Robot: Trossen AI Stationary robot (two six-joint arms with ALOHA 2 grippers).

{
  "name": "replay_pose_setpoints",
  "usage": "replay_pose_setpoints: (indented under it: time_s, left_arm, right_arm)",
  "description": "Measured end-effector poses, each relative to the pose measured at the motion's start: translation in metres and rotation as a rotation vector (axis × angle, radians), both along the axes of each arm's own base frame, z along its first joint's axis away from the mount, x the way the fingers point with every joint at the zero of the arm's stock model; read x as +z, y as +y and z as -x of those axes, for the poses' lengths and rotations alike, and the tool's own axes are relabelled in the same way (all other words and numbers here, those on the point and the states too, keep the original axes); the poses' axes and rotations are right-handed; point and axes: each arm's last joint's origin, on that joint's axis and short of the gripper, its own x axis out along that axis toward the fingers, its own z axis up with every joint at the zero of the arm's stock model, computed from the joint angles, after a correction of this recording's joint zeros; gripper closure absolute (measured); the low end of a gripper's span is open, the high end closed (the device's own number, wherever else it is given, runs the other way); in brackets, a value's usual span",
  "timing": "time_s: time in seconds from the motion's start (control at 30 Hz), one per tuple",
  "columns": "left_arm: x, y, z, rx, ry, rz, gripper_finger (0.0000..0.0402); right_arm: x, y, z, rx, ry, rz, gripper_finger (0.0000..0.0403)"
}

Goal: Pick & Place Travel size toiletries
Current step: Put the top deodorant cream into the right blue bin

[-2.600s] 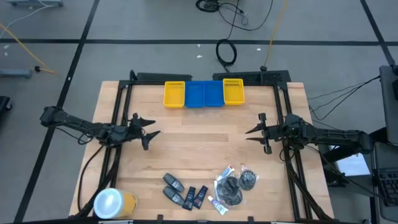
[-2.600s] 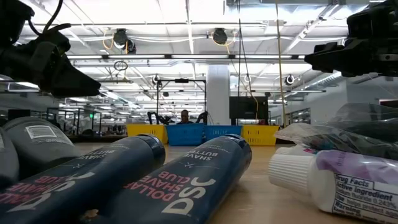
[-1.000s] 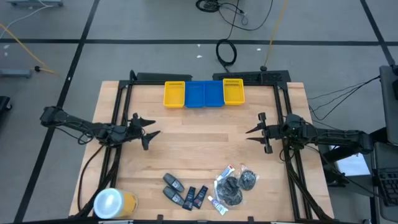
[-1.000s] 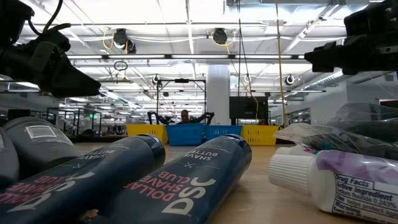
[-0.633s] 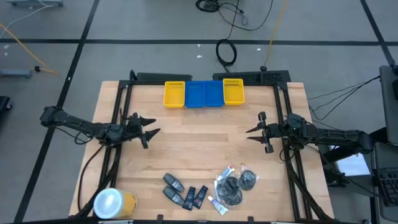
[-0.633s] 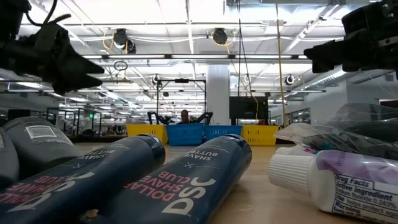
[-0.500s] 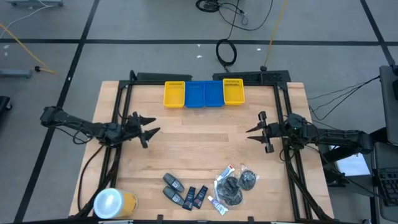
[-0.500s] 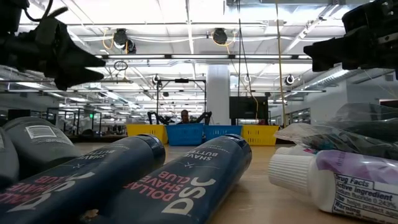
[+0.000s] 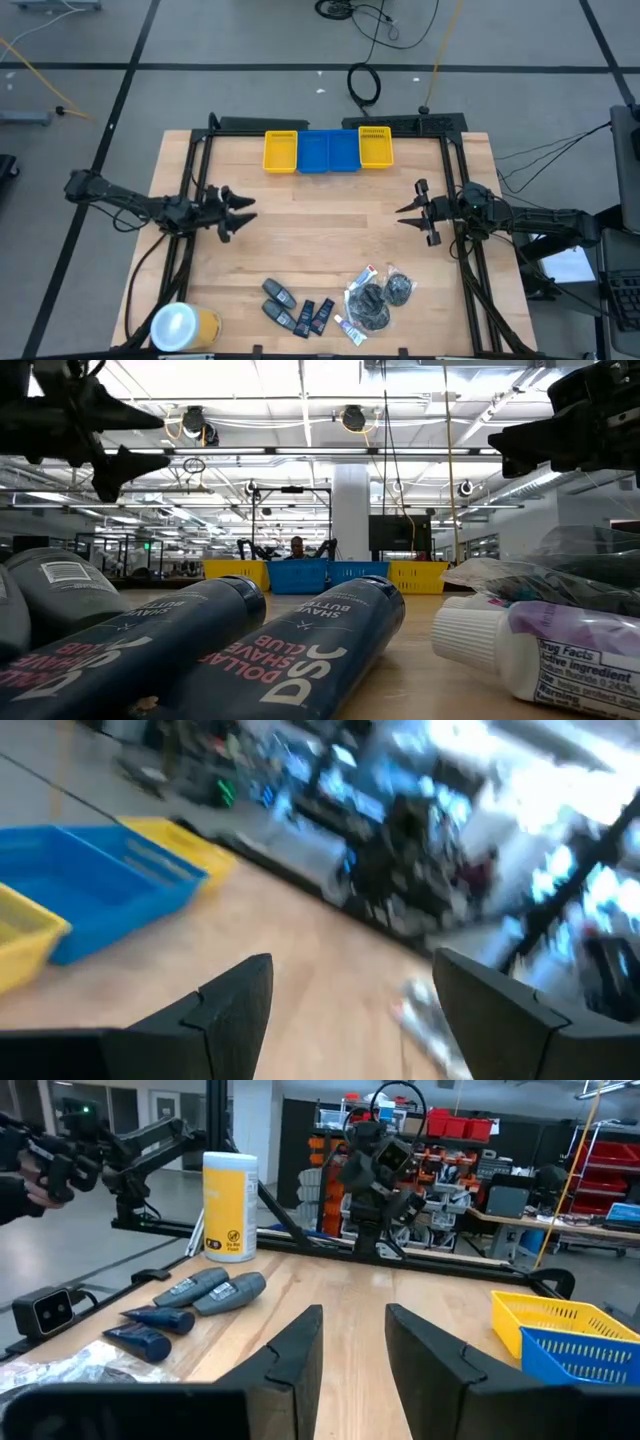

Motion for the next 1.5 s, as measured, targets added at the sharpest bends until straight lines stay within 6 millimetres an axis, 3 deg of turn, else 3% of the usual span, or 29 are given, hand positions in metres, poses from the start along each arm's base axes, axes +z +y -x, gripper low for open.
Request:
replay_pose_setpoints:
  time_s: [0.13,0.53,0.87,1.1,1.23,1.5]
  left_arm:
    - [-0.004,-0.005,-0.007,-0.033,0.079,-0.022,0.0128]
    - [-0.011,-0.036,-0.039,-0.373,0.33,-0.067,0.0128]
    - [-0.014,-0.073,-0.058,-0.504,0.445,-0.089,0.0128]
    - [-0.031,-0.092,-0.062,-0.563,0.549,-0.136,0.0128]
    - [-0.044,-0.097,-0.061,-0.577,0.616,-0.155,0.0128]
    - [-0.053,-0.101,-0.06,-0.584,0.655,-0.154,0.0128]
  right_arm:
    - [0.0,0.0,0.0,-0.011,0.0,-0.001,0.0298]
    - [0.0,-0.002,0.0,-0.053,0.013,-0.066,0.0298]
    - [0.0,-0.002,0.0,-0.05,0.02,-0.119,0.0298]
    - [0.0,-0.002,0.0,-0.05,0.021,-0.119,0.0298]
    - [0.0,-0.002,0.0,-0.05,0.021,-0.119,0.0298]
    - [0.0,-0.002,0.0,-0.05,0.021,-0.119,0.0298]
